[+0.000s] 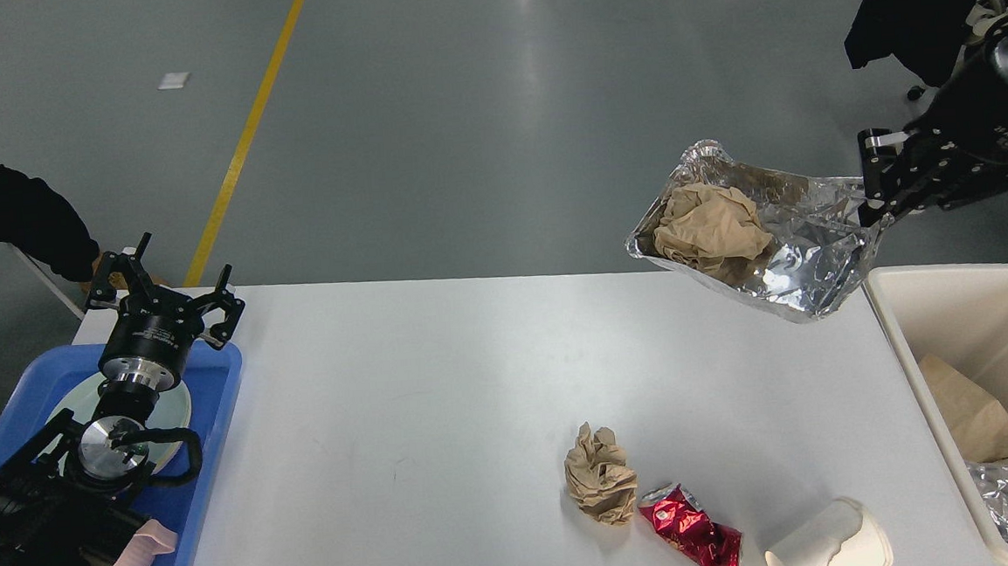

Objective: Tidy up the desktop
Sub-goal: 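Lift the silver foil bag and drop it into the white bin, then raise the right gripper out of the bin toward the far side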

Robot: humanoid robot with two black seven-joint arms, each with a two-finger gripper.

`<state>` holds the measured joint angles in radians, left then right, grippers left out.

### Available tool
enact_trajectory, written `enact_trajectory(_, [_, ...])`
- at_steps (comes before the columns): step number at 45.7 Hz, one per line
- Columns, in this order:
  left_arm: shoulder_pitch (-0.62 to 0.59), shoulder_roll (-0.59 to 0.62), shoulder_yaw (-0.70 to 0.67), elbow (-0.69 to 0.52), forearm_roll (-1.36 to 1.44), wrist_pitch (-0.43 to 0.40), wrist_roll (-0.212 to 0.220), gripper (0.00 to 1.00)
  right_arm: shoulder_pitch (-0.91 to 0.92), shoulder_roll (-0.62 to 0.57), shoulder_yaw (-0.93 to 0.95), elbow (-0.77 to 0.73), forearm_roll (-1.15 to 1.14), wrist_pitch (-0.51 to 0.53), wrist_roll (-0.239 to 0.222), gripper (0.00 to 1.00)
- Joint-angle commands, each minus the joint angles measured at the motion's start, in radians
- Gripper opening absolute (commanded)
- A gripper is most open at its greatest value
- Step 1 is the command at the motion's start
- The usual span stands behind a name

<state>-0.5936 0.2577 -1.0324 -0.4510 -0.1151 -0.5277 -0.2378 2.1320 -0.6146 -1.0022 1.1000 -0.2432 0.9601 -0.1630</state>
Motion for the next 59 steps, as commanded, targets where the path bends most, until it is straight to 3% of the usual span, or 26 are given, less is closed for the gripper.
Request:
enact_trajectory(1, [0.000, 0.000, 0.000, 0.000, 0.000, 0.000, 0.000, 0.96, 0.028, 0.000, 0.001, 0.000, 0.001, 0.000, 0.000, 0.00])
enact_trajectory(19, [0.000, 0.000, 0.000, 0.000, 0.000, 0.000, 0.000, 0.96, 0.023, -0.005, -0.038, -0.018, -0.014, 0.000, -0.001, 0.00])
enact_trajectory(24, [0.001, 0.000, 0.000, 0.000, 0.000, 0.000, 0.000, 0.96, -0.010, -0.016, -0.072, -0.093, -0.088, 0.000, -0.001, 0.00])
enact_trajectory(40, [0.000, 0.000, 0.000, 0.000, 0.000, 0.000, 0.000, 0.96, -0.331, -0.165, -0.072, -0.324, -0.251, 0.000, -0.001, 0.00])
enact_trajectory(54, [0.000, 0.000, 0.000, 0.000, 0.000, 0.000, 0.000, 0.96, -0.610, -0.200, -0.065, -0.446, -0.249, 0.000, 0.000, 0.00])
enact_trajectory(59, [0.000, 0.000, 0.000, 0.000, 0.000, 0.000, 0.000, 0.96, -0.702, -0.200, -0.053, -0.453, -0.249, -0.154, 0.000, 0.00])
